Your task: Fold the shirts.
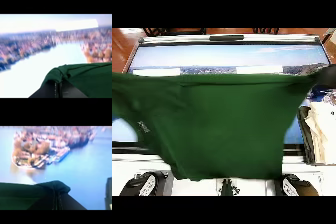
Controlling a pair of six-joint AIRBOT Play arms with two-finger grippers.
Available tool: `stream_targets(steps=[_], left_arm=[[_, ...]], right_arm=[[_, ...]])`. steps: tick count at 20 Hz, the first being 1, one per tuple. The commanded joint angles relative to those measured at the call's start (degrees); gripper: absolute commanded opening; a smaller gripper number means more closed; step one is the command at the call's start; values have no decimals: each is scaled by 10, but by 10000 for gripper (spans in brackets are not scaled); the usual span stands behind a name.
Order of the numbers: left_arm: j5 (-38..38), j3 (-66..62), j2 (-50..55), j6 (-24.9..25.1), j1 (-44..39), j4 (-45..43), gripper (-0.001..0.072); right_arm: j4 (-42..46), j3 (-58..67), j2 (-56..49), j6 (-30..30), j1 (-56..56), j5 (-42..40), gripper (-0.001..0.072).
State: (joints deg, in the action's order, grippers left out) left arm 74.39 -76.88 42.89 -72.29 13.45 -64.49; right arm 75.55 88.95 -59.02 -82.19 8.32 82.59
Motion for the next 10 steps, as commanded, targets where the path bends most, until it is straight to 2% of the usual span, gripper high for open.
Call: stream_targets(steps=[1,3,5,7,10], left_arm=[[-118,122,110,54,-29,13,30],[-203,113,215,61,-59,15,30],[-266,76,319,56,-75,15,30],[-291,22,409,26,-78,17,30],[-303,-64,509,19,-86,22,30]], right_arm=[[-100,-62,-134,-15,0,-143,61],[-182,-62,-224,-3,-1,-258,61],[-217,-57,-301,12,-13,-374,60],[-215,-45,-362,15,-34,-459,61],[-213,-38,-407,42,-57,-550,61]])
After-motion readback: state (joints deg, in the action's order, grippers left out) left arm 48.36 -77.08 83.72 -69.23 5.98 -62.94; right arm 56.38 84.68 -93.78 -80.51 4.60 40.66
